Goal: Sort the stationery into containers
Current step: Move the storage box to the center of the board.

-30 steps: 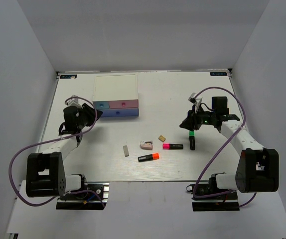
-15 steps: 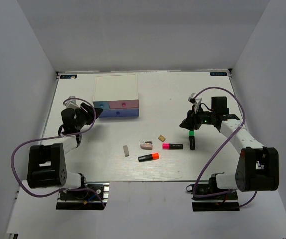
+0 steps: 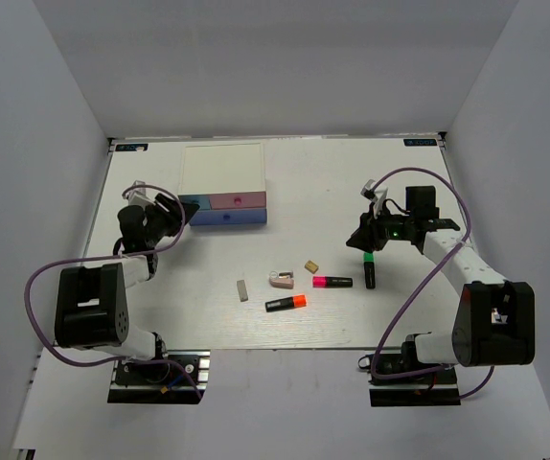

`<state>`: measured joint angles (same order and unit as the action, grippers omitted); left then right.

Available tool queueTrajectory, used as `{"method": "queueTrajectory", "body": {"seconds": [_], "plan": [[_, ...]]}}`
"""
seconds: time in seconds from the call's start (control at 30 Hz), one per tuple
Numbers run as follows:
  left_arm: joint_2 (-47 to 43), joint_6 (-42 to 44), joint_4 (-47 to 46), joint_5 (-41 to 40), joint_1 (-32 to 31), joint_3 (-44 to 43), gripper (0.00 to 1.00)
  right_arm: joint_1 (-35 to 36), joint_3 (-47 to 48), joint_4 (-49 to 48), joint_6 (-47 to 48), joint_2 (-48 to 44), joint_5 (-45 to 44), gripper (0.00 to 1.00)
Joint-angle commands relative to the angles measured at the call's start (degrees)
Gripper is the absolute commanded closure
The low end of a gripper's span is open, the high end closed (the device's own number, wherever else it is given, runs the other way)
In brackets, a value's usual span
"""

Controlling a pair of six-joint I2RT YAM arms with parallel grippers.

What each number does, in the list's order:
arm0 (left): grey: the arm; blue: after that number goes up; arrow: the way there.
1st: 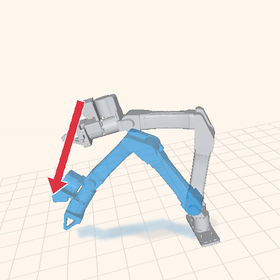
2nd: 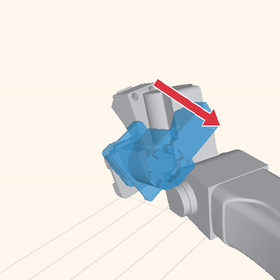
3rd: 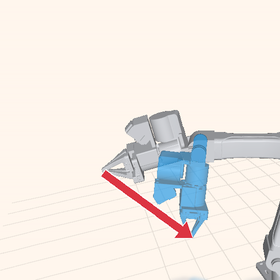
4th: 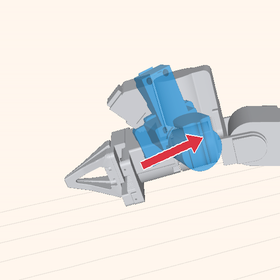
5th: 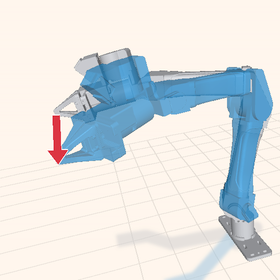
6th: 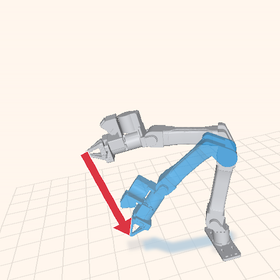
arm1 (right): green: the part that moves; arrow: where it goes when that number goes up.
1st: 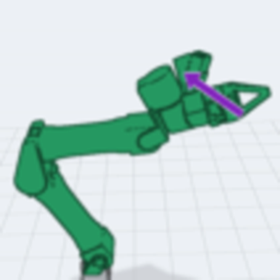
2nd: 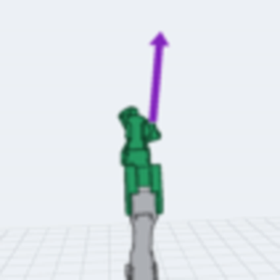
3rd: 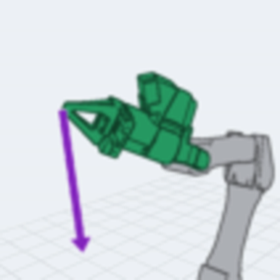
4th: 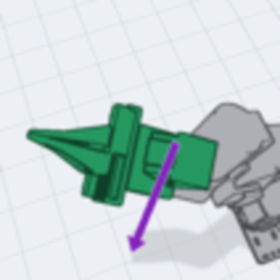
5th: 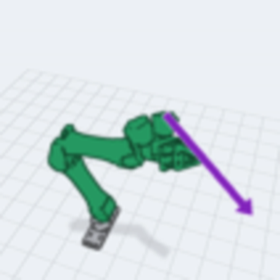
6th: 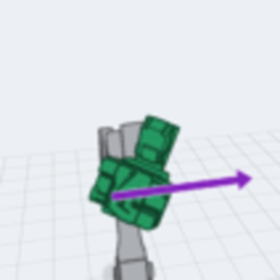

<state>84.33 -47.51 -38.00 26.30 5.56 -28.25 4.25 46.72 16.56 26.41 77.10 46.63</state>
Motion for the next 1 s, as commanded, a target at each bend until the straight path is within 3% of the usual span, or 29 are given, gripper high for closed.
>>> {"method": "queueTrajectory", "body": {"seconds": [0.0, 0.5, 0.77, 0.97], "plan": [[-0.4, -0.83, -2.78, 2.08, 0.41, -1.72, 0.44, 0.14, 2.32, 0.41, 1.27, 0.24, 0.3, 0.61], [4.08, -1.98, -4.8, 0.41, 0.94, -4.62, 0.46, 0.32, 2.06, 1.02, 1.8, -0.11, -0.05, 0.61], [6.37, -3.73, -7.26, 1.56, 0.94, -4.62, 0.57, 0.41, 1.62, 1.28, 1.97, -0.28, -0.22, 0.61], [6.9, -3.73, -7.79, 2.17, 0.94, -4.62, 0.78, 0.58, 2.23, 1.11, 1.89, 0.16, -0.05, 0.61]]}}
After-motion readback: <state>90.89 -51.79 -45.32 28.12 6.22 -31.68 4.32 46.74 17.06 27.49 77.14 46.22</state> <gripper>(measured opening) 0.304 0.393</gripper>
